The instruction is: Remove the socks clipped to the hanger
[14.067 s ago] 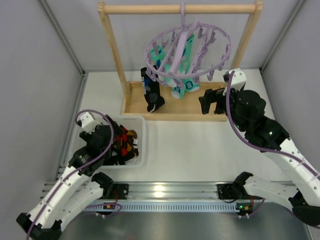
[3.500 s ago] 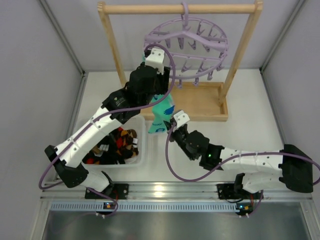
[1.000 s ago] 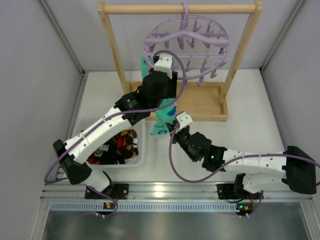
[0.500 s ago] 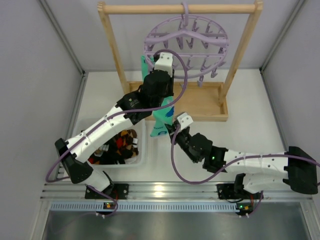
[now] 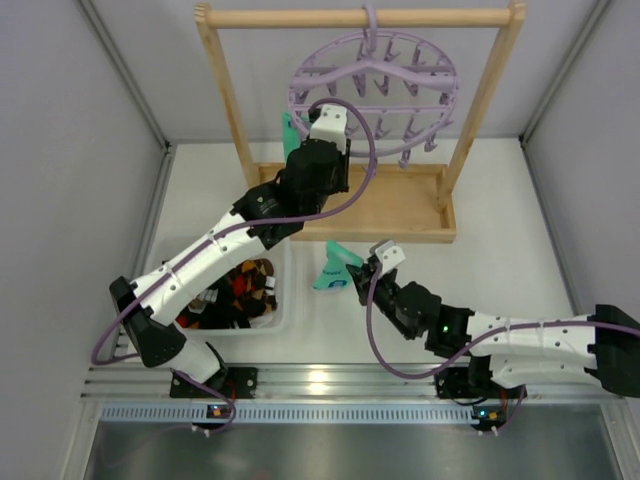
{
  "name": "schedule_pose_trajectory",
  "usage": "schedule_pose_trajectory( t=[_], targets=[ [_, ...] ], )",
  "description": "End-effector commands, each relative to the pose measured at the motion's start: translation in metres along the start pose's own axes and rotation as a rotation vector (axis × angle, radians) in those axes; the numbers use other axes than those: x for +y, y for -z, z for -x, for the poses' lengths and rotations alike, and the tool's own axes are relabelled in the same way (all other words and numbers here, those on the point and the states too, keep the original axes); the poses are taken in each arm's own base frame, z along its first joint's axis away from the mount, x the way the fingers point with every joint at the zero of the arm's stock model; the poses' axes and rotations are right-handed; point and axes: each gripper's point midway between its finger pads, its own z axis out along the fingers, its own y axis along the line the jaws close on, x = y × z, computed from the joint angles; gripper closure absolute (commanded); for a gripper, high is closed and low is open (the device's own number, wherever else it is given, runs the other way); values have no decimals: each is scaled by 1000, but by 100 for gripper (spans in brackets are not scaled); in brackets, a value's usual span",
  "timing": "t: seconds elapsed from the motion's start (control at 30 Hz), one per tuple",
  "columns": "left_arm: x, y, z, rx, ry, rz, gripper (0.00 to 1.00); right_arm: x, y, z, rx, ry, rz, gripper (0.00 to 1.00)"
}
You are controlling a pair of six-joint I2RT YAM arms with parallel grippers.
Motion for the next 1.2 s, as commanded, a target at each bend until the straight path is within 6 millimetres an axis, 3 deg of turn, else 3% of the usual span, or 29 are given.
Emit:
schedule_pose_trajectory(
  t=[0.0,0.17,0.27,0.33,0.43,0.47,0.5,0.57,0.63,0.67,0.73,0.77,0.8,0.83,0.87,0.9,0.93,0.97,1.0,1.03,1.07,1.1,1.13,1.17],
  targets=[
    [-7,13,39,-101,78,-67,66,3,8,12,-34,-72,6,100],
    [-8,24,39,-101,91,-107,37,-1,10,14,-33,-70,-5,100],
    [7,33,35,-104,86,-63,23,-3,12,21,-41,-71,-4,100],
    [28,46,30,-116,85,-2,2,-2,13,27,-45,-73,4,100],
    [62,69,25,-138,100,99,2,4,14,41,-60,-71,39,100],
    [83,81,21,-136,102,173,2,11,14,54,-75,-75,69,100],
    [84,81,14,-114,92,178,2,15,14,60,-81,-74,88,100],
    [114,102,15,-127,102,291,2,28,12,65,-70,-60,147,100],
    [139,124,25,-161,126,375,2,44,10,85,-95,-71,224,100],
    [145,132,29,-173,133,390,2,51,5,85,-87,-64,245,100],
    [159,151,42,-205,152,423,2,69,-1,109,-115,-69,313,100],
    [167,162,49,-224,159,432,2,81,-9,103,-90,-41,341,100],
    [173,172,58,-243,170,437,2,92,-13,125,-119,-50,374,100],
    [177,178,62,-253,173,445,2,107,-15,128,-114,-43,433,100],
    [185,188,67,-269,180,460,2,121,-30,112,-65,-7,455,100],
    [189,196,72,-283,194,464,2,133,-37,128,-73,-6,479,100],
    [192,201,72,-283,191,465,2,144,-45,124,-50,9,499,100],
    [196,207,73,-291,200,463,2,162,-63,96,22,37,532,100],
    [202,216,75,-307,219,460,1,174,-72,105,27,33,552,100],
    [205,220,75,-308,220,463,2,193,-86,70,105,51,597,100],
    [208,225,75,-314,227,467,2,204,-93,59,138,43,618,100],
    [217,235,76,-331,245,488,2,214,-103,63,135,31,627,100],
    [220,238,75,-334,245,497,2,224,-108,47,176,33,653,100],
    [223,241,75,-339,247,502,1,234,-120,6,259,38,658,100]
  ],
)
